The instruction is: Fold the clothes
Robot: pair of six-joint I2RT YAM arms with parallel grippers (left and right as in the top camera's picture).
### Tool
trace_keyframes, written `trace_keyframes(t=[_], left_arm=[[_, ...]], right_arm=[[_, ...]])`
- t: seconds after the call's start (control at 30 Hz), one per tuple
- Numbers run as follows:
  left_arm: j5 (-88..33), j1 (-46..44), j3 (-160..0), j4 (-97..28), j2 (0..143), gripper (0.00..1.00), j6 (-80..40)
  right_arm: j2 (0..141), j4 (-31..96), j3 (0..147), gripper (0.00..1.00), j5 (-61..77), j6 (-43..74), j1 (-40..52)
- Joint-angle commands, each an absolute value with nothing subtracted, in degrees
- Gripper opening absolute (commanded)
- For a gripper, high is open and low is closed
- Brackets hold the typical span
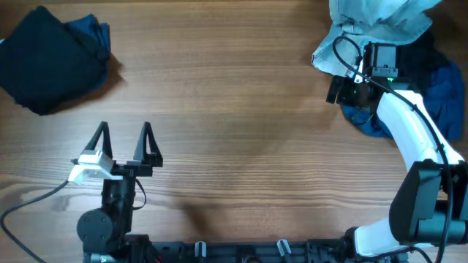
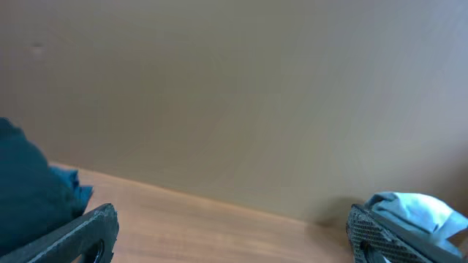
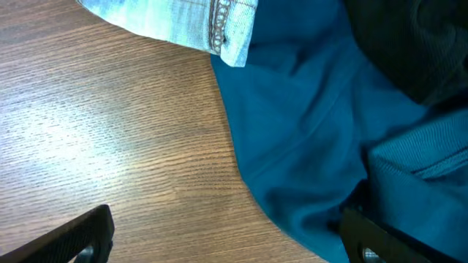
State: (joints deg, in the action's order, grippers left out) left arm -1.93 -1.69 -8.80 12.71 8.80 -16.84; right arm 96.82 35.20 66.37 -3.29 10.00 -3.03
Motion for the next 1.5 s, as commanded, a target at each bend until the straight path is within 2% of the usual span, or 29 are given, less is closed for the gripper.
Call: trace_keyframes(t=[0.0, 0.2, 0.37, 1.23, 1.33, 1.47], left_arm=[[-0.95, -1.15, -5.21, 12.6, 4.97, 1.0, -17.19], [-0.97, -1.17, -0.32, 7.11, 1.76, 1.0, -20.25], [-1.06, -1.21, -0.34, -4.73, 0.12, 1.0, -20.12], [-1.43, -1.21, -0.34, -4.36, 0.38, 1.0, -19.97], [-1.43, -1.21, -0.34, -4.36, 0.38, 1.0, -19.97], [-1.43, -1.21, -0.34, -4.36, 0.38, 1.0, -19.97]], right_arm=[[97.43, 35.09, 66.74, 1.0, -4.27, 10.52, -2.79], [97.43, 35.09, 66.74, 0.99, -4.27, 10.55, -2.79], [97.43, 35.09, 66.74, 1.0, -4.27, 10.55, -2.79], [97.43, 35.09, 66.74, 1.0, -4.27, 10.52, -2.79], [94.65, 35.14, 66.74, 1.0, -4.27, 10.55, -2.79], [84.33, 35.14, 66.74, 1.0, -4.27, 10.55, -2.68]])
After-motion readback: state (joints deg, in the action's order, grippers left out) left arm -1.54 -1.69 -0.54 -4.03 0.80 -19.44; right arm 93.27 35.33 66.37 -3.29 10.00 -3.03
